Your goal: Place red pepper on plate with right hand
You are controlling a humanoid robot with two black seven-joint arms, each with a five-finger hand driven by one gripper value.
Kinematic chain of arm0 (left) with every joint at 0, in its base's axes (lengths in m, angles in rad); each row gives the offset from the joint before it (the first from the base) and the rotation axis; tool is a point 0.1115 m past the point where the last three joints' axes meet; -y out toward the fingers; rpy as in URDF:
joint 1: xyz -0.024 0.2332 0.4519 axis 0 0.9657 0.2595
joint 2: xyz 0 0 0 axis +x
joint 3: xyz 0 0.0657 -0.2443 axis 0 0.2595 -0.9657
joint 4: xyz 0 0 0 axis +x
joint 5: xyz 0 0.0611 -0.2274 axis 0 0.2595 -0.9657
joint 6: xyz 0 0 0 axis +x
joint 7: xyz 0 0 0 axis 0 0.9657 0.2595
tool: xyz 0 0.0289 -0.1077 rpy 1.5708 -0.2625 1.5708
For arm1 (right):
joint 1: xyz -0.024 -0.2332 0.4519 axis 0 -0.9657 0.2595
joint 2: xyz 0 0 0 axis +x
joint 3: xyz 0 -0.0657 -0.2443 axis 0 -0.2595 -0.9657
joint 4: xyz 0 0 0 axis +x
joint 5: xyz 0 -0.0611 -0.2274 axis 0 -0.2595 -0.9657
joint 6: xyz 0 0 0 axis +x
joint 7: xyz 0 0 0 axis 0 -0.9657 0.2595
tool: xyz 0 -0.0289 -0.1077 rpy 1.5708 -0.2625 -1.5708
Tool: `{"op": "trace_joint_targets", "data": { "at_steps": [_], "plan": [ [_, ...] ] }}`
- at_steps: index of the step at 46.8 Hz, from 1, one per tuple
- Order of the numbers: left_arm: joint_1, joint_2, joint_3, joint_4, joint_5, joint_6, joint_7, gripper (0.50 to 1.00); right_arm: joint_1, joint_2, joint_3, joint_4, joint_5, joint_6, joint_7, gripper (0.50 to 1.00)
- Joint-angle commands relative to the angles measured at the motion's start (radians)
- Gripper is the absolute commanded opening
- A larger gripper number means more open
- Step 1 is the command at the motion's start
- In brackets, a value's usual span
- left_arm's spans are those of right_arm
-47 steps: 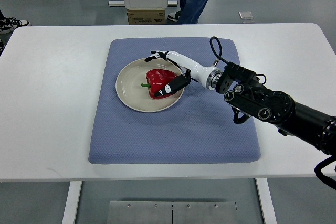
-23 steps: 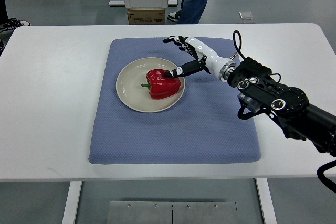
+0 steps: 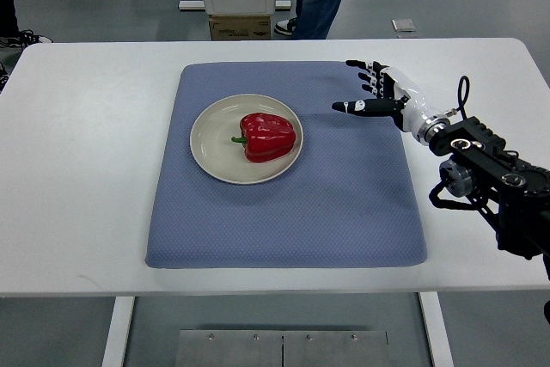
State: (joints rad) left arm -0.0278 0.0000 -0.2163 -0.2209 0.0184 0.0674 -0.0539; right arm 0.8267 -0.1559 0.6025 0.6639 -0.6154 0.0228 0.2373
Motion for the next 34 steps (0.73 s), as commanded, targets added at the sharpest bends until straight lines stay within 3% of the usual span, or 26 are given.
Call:
{"op": "trace_joint_targets", "data": {
  "at_steps": [1,22,34],
  "plan": [
    [0.0,0.0,0.0,0.0,0.0,0.0,0.0,1.0,-0.021,0.001,0.061,0.002,0.002,0.0,-0.01,0.995],
    [0.0,0.0,0.0,0.0,0.0,0.0,0.0,1.0,-0.096,-0.01,0.201,0.04,0.072,0.006,-0.023,1.0],
    [0.0,0.0,0.0,0.0,0.0,0.0,0.0,1.0,-0.15,-0.06,0.204,0.135,0.198,0.006,-0.015,1.0]
  ]
}}
